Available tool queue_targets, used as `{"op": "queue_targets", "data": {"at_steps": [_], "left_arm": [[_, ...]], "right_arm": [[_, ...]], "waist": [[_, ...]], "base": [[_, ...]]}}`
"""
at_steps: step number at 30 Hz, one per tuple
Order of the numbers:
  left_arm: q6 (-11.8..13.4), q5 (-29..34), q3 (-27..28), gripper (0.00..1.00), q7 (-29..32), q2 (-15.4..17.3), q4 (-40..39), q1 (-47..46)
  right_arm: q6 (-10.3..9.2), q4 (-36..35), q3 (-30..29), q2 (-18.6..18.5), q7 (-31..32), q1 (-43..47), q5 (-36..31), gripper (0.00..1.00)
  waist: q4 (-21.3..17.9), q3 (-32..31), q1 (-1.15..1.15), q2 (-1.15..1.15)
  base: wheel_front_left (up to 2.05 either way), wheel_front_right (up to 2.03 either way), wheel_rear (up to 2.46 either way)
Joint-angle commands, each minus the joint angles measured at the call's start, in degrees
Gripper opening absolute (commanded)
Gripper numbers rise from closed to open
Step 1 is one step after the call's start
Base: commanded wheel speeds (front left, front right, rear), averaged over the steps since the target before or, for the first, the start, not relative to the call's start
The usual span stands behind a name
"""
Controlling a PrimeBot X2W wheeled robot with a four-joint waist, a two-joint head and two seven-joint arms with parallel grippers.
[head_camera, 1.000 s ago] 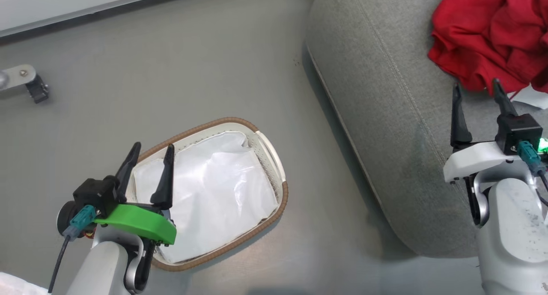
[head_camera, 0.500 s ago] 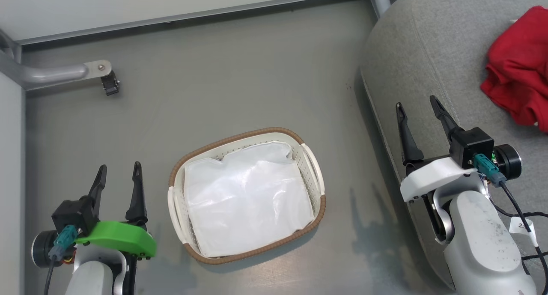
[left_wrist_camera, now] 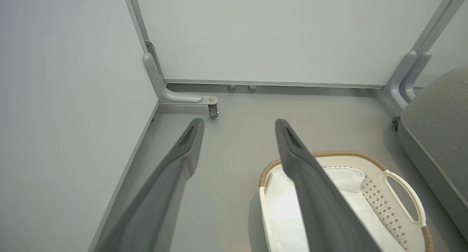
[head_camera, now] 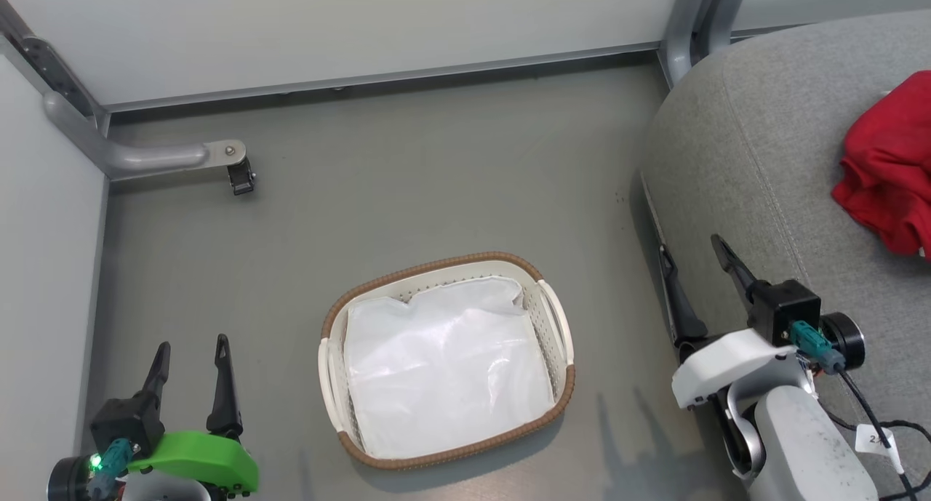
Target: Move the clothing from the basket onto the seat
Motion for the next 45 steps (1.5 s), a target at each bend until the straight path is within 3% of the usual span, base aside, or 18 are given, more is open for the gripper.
{"op": "queue_targets", "data": {"at_steps": [1,17,18,23,45], "left_arm": [[-0.18,0.51,0.23,1.00,-0.04,-0.35,-0.45,1.38],[-0.18,0.35,0.61,1.00,-0.04,-2.23,-1.89,7.17],[0.00,0.28,0.57,0.00,0.01,-2.18,-1.74,6.46],[0.01,-0.67,0.61,0.00,0.57,-2.85,0.35,6.30],[-0.02,-23.01,1.43,0.00,6.38,-2.84,-2.44,4.28]], "right_arm": [[-0.08,0.01,-0.17,-0.26,-0.11,1.46,0.66,1.00],[-0.08,-2.04,-1.69,-0.24,-0.12,8.56,3.16,1.00],[0.00,-1.87,-1.61,0.00,0.00,8.02,2.82,0.00],[0.00,0.12,-1.62,0.42,0.47,8.82,3.79,0.00],[-0.01,-2.20,-4.07,0.24,6.28,9.36,26.67,0.00]], "waist": [[0.18,-1.15,0.00,0.00],[0.20,-6.21,0.00,0.00],[0.13,-6.08,0.00,0.00],[0.15,-6.22,0.00,0.00],[0.24,-6.90,0.00,0.00]], "base": [[0.00,0.00,0.00],[0.00,0.00,0.00],[0.00,0.00,0.00],[0.00,0.00,0.00],[0.00,0.00,0.00]]}}
